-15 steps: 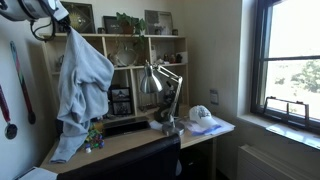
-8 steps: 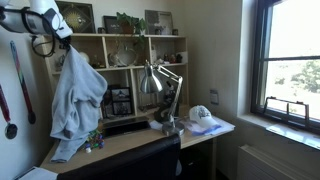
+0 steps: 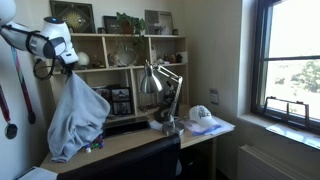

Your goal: Move the jersey from the chair to the table.

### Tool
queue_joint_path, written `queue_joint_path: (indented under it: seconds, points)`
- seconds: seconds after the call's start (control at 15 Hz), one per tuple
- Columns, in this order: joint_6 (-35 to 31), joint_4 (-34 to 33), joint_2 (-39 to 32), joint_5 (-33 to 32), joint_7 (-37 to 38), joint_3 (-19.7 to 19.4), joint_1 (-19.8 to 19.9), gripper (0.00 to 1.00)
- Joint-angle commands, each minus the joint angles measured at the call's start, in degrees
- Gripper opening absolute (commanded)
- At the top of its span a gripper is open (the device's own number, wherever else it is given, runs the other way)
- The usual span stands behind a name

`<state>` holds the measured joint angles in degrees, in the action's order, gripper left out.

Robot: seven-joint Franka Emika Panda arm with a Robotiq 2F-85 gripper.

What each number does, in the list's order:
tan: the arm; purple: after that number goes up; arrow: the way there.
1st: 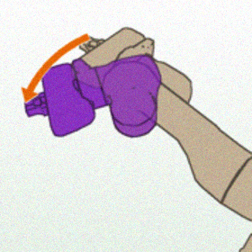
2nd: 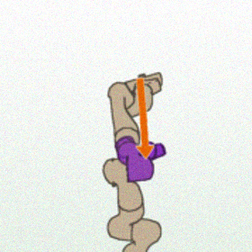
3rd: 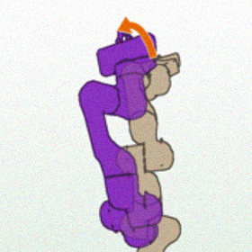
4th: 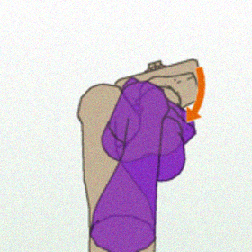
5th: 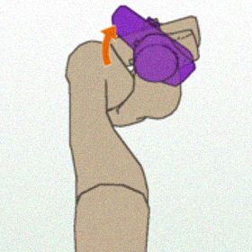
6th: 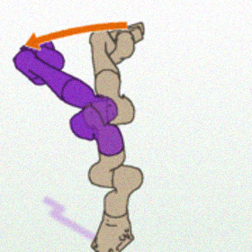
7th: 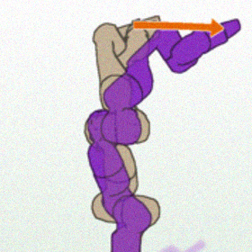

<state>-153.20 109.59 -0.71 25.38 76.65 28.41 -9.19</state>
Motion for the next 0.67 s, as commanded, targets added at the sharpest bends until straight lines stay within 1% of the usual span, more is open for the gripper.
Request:
queue_joint_path:
  seconds: [0.0, 0.07, 0.13, 0.33, 0.47, 0.6]
  points:
    - [0.7, 6.5, 1.1, 10.5, -6.8, -0.2, 0.5, 0.01]
    - [0.6, 7.3, 0.0, 13.8, -9.6, -3.7, -3.2, 0.01]
    - [1.4, 7.6, -1.1, 18.0, -13.8, -4.0, -3.5, 0.01]
    - [4.7, 6.8, -5.4, 27.8, -25.8, -5.4, -5.0, 0.01]
    - [7.1, 5.3, -8.4, 30.8, -33.3, -6.1, -5.6, 0.01]
    - [9.5, 3.8, -10.9, 32.0, -38.8, -6.6, -6.2, 0.01]
